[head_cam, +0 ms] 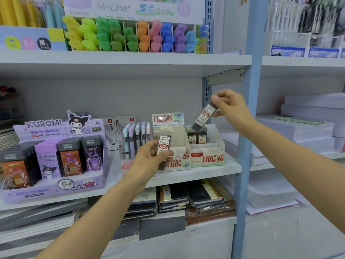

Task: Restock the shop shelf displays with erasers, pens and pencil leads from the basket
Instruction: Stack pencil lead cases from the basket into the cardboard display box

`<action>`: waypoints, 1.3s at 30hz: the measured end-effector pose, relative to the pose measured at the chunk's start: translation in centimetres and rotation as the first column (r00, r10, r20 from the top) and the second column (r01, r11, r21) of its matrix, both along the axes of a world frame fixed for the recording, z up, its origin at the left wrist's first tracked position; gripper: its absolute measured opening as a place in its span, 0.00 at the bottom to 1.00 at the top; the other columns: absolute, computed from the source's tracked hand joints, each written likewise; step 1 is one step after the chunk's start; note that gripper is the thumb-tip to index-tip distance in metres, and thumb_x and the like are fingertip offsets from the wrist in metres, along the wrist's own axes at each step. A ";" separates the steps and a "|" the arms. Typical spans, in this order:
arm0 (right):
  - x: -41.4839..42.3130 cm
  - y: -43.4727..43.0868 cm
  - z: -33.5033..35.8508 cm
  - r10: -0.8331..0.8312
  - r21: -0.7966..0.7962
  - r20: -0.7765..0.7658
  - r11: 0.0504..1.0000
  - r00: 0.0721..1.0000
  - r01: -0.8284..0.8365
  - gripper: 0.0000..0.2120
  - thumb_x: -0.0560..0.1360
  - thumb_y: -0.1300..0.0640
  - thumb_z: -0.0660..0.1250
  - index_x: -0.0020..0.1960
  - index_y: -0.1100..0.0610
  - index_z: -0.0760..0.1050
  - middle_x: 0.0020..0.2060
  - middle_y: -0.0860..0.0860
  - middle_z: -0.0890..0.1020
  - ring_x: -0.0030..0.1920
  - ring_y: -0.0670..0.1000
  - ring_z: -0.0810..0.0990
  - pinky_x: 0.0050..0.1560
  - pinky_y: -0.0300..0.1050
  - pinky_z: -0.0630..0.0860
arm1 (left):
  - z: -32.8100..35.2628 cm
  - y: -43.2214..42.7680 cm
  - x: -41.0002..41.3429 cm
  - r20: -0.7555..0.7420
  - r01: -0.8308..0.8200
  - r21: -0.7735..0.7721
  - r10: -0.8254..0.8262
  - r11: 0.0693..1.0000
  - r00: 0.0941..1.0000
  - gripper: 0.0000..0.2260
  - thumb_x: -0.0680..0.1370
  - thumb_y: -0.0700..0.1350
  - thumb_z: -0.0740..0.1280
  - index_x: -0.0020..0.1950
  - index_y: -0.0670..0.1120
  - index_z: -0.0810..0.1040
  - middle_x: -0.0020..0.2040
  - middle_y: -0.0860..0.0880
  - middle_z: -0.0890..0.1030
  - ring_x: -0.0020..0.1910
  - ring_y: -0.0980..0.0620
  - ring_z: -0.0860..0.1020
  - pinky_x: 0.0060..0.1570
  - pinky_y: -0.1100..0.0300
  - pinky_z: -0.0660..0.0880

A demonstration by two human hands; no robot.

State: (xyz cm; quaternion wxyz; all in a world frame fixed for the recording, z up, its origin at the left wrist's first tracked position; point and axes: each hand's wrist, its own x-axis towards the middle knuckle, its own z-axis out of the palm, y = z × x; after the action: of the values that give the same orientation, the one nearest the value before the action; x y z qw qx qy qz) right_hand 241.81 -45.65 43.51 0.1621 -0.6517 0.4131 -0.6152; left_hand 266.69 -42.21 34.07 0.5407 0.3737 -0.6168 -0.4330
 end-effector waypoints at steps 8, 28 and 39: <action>-2.6 -2.2 -4.6 -0.248 -0.112 -0.421 0.969 0.872 0.221 0.01 0.80 0.58 0.64 0.50 0.54 0.73 0.47 0.52 0.82 0.46 0.54 0.82 0.47 0.52 0.81 | -0.4 -0.7 -1.9 -0.004 0.021 -0.016 -0.021 1.000 1.000 0.09 0.80 0.37 0.65 0.57 0.48 0.74 0.45 0.48 0.86 0.41 0.53 0.83 0.42 0.59 0.82; -3.9 -3.6 -3.0 -0.283 -0.199 -0.369 0.955 0.885 0.222 0.04 0.81 0.58 0.61 0.52 0.56 0.74 0.44 0.52 0.81 0.40 0.51 0.81 0.38 0.36 0.77 | -0.5 -2.6 -3.9 -0.029 0.079 -0.031 -0.080 0.996 0.996 0.10 0.79 0.37 0.65 0.58 0.48 0.75 0.46 0.47 0.86 0.43 0.51 0.84 0.47 0.56 0.82; -2.5 -5.3 -5.1 -0.215 0.011 -0.584 0.962 0.783 0.273 0.11 0.81 0.61 0.59 0.57 0.60 0.79 0.53 0.55 0.83 0.54 0.54 0.80 0.54 0.44 0.75 | -0.8 -2.5 -3.4 -0.023 0.054 0.008 -0.054 0.999 0.998 0.10 0.78 0.37 0.67 0.58 0.46 0.76 0.47 0.48 0.86 0.43 0.50 0.84 0.43 0.59 0.82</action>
State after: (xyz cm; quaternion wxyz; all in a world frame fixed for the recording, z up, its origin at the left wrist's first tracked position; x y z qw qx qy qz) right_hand 239.30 -50.95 38.40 -0.0211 -0.7397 0.5524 -0.3837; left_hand 263.29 -44.74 33.23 0.5341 0.3544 -0.6186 -0.4543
